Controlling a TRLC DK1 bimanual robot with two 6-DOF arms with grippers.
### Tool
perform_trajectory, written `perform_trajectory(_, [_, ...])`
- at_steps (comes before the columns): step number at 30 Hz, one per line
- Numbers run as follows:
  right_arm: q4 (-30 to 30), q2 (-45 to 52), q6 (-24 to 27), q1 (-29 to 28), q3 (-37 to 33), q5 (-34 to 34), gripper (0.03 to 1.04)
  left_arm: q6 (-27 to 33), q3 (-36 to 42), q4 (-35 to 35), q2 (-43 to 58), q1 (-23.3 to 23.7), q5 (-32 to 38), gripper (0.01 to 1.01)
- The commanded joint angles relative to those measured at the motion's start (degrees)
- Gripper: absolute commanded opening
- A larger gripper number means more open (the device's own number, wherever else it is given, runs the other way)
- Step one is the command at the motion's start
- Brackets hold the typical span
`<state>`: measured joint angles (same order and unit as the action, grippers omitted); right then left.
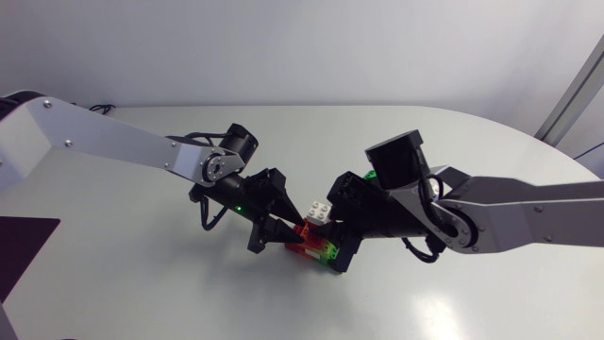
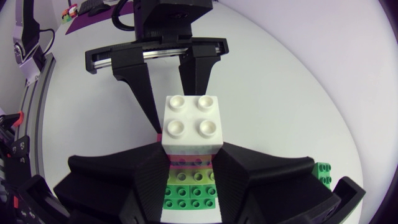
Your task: Disassemble duplo
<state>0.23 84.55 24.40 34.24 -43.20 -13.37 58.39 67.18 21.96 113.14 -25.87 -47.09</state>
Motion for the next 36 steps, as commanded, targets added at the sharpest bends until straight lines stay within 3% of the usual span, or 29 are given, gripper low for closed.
perform_trajectory(1, [-1.28, 0.79, -1.9, -0.31, -2.68, -1.22, 0.25, -0.65, -0.47, -0.6, 1.29, -0.68, -0.02, 0.526])
perform_trajectory(14, [-7.35, 2.37, -6.39, -6.9, -8.04, -12.83, 0.25, -0.91, -1.17, -1.74, 1.47, -1.11, 0.77, 0.526])
perform_trajectory(27, [-8.93, 1.67, -7.35, -7.43, -8.66, -14.67, 0.25, -1.17, -2.23, -3.59, 1.47, -1.91, 2.62, 0.526])
perform_trajectory(31, [-8.67, -0.53, -6.83, -8.14, -7.6, -14.23, 0.25, -1.26, -2.23, -3.59, 1.2, -1.73, 2.62, 0.528])
perform_trajectory(36, [-10.42, -9.23, -1.55, -13.58, -1.89, -12.21, 0.25, -1.35, -2.58, -3.41, 0.06, -1.03, 2.79, 0.528])
